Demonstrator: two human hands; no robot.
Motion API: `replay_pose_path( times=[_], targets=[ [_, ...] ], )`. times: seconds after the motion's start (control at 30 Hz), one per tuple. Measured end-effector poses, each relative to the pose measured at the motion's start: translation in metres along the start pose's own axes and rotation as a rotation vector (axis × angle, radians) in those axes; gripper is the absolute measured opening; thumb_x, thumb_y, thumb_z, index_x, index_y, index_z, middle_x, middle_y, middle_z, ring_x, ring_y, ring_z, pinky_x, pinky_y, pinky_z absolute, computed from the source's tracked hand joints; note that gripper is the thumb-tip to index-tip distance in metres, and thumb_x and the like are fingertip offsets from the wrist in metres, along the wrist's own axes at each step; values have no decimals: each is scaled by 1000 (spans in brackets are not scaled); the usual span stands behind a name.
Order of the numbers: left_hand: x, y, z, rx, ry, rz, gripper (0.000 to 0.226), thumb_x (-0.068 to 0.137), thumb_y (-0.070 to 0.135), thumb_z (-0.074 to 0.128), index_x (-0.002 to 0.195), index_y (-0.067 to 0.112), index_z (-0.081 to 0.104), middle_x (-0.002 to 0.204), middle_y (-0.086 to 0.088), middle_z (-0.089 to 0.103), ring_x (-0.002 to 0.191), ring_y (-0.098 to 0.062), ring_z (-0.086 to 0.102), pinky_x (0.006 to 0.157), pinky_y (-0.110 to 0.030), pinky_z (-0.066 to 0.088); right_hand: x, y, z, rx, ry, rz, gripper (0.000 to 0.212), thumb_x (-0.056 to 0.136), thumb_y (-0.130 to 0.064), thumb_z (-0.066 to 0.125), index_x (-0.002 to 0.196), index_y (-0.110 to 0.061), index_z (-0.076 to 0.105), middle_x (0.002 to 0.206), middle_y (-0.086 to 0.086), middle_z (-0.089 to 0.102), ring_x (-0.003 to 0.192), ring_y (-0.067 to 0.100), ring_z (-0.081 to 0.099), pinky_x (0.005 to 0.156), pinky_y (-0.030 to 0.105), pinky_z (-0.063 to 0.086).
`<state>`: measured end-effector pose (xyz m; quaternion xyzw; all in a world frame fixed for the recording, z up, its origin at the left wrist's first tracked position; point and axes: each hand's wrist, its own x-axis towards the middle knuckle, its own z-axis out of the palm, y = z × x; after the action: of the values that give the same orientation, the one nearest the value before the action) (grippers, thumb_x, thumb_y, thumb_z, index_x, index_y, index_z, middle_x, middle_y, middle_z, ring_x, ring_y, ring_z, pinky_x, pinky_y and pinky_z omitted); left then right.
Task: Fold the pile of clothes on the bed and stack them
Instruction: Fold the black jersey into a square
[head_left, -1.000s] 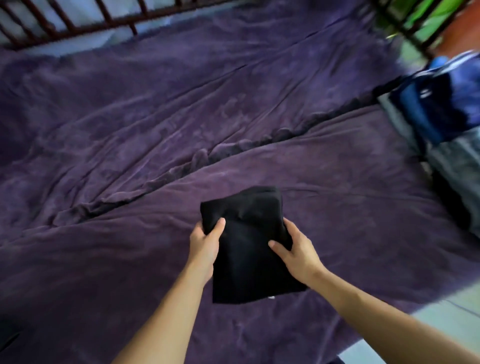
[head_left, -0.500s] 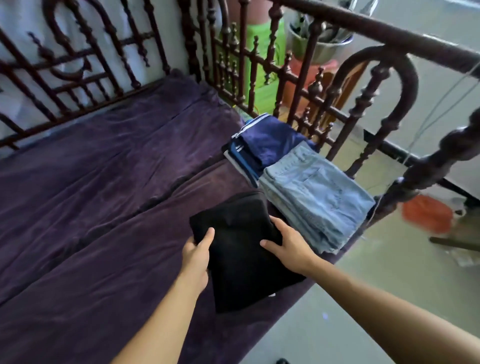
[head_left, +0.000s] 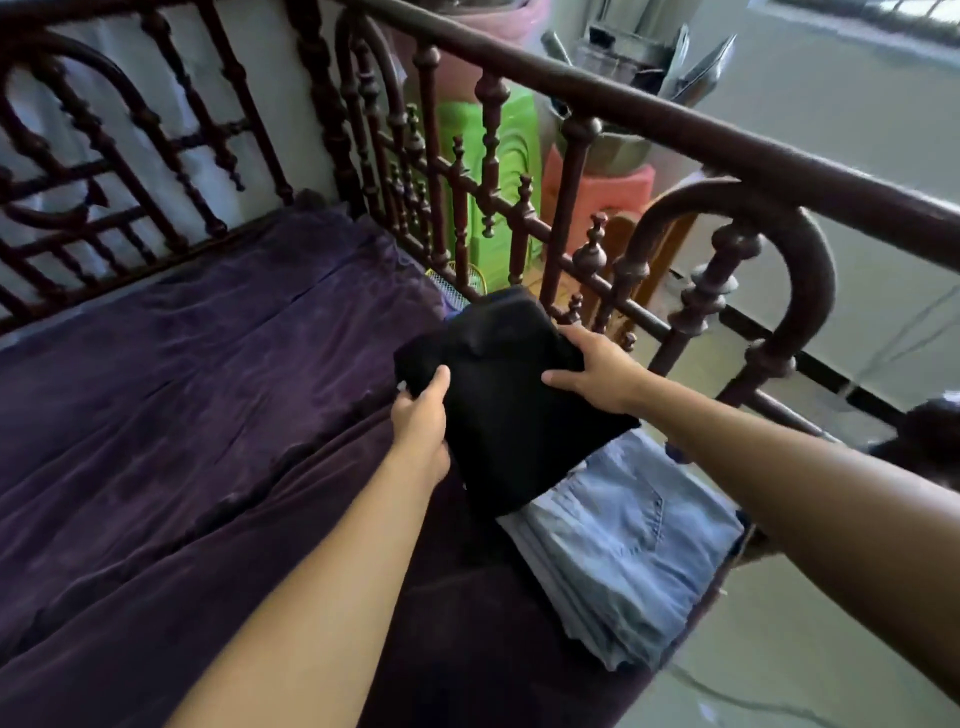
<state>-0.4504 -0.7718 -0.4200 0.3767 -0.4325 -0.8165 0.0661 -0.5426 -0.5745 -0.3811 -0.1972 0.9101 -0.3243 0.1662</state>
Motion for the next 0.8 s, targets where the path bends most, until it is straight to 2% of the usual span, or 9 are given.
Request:
replay_pose_path(
  times=[0.13,0.23,0.3,0.37,0.4,0.43,0.5,0.6,0.8],
  targets=[
    [80,6,33,94,93,-1,48,85,27,71,127,12,53,120,-11,63,104,-30,64,93,-47,52,96,23,-13,-65,-31,23,65,85,-36,71,142,-24,41,124,-3,57,119,22,54,100,34,42],
    [127,-2,38,586,245,87,52,87,26,65,132,13,43,134,-11,50,114,-31,55,97,-42,47,141,53,-6,-386,-84,123,69,89,-48,60,147,-26,30,134,8,55,121,31,52,97,42,46],
    [145,-12,36,1074,350,356,56,88,26,62,139,17,38,144,-14,37,125,-34,43,98,-43,40,154,70,9,-559,-19,86,64,92,-48,54,146,-25,30,135,9,52,121,33,50,90,44,49],
    [156,-24,34,1417,244,744,57,90,32,59,142,22,39,153,-16,27,137,-36,29,104,-46,33,160,81,33,-612,100,-56,63,93,-51,49,147,-26,29,144,9,43,129,34,42,95,47,45],
    [164,-32,32,1572,138,841,58,92,40,54,145,26,36,156,-15,21,142,-37,20,108,-47,28,163,85,46,-615,122,-128,65,93,-55,45,149,-27,27,150,11,36,136,34,34,100,50,40],
    [172,-39,29,1714,43,850,60,93,50,45,148,29,30,158,-14,14,145,-36,10,113,-49,23,166,89,58,-614,101,-169,68,93,-60,41,151,-29,24,156,11,27,142,33,25,105,51,34],
    [191,-52,19,1892,-47,704,66,92,63,24,151,34,14,160,-12,2,147,-34,-4,116,-51,14,170,105,80,-640,-8,-173,70,92,-68,30,153,-36,15,162,6,6,148,29,7,112,49,23],
    [218,-71,5,1921,-67,562,71,85,70,5,150,41,-1,160,-11,-8,146,-33,-10,116,-55,11,177,136,105,-666,-84,-119,74,88,-75,17,152,-39,10,163,1,-6,149,25,-4,116,48,15],
    [224,-78,4,1957,-114,473,66,92,66,17,150,40,0,160,-11,-12,146,-34,-11,116,-56,8,183,145,119,-711,-134,-82,80,82,-79,2,152,-40,7,163,0,-6,149,24,-3,115,48,19]
  ],
)
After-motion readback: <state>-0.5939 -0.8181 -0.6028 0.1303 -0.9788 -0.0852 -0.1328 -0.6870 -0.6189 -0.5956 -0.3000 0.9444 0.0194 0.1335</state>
